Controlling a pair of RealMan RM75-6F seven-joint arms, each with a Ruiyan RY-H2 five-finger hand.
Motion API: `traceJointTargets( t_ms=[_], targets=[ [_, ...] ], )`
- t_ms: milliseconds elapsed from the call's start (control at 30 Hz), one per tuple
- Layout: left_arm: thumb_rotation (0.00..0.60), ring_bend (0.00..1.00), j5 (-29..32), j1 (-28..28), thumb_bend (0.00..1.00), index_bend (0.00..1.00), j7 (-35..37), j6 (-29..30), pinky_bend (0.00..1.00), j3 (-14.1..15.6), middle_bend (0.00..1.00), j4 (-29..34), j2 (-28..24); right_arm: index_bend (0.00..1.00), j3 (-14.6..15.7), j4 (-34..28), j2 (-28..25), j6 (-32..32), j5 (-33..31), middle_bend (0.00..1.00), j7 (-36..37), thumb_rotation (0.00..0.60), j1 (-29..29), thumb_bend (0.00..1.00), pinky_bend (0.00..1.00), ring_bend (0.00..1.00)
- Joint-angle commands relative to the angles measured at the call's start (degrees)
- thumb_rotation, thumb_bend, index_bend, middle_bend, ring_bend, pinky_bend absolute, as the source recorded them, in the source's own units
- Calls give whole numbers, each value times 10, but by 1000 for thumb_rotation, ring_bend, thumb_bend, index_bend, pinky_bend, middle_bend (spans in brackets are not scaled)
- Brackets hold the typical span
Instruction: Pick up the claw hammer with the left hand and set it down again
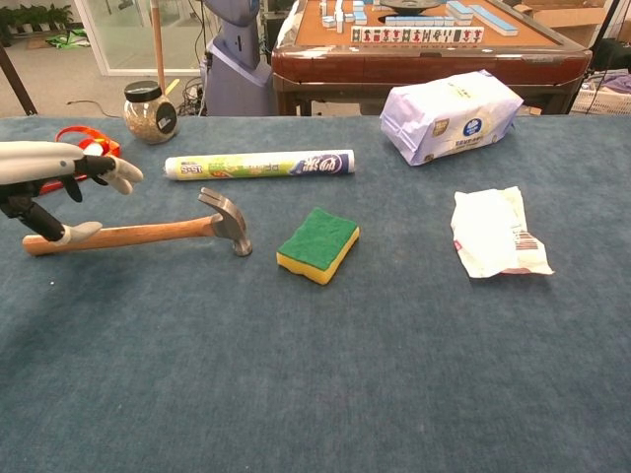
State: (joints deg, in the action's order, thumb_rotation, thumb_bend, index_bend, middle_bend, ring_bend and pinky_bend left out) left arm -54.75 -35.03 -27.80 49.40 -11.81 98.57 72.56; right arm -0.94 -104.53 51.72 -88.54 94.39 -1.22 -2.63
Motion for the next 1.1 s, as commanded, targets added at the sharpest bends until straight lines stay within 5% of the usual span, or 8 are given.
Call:
traceJointTargets(
  t_ms=[33, 433, 1100],
  targets=[
    [600, 88, 55, -42, 404, 106, -31, -18, 180, -1, 146, -29, 27, 394, 1, 3, 0, 0, -1, 428, 3, 600, 1, 278, 433, 359],
    [600, 80, 158, -113, 405, 181, -85, -19, 150, 29, 171, -69, 64, 394, 3, 18, 3, 0, -6, 428, 17, 600, 5, 279, 433, 359],
    [600, 141, 220, -165, 404, 319, -87, -12, 148, 57, 323, -108, 95, 394, 4, 20, 2, -3, -9, 428, 20, 600, 11, 279, 433, 359]
  ],
)
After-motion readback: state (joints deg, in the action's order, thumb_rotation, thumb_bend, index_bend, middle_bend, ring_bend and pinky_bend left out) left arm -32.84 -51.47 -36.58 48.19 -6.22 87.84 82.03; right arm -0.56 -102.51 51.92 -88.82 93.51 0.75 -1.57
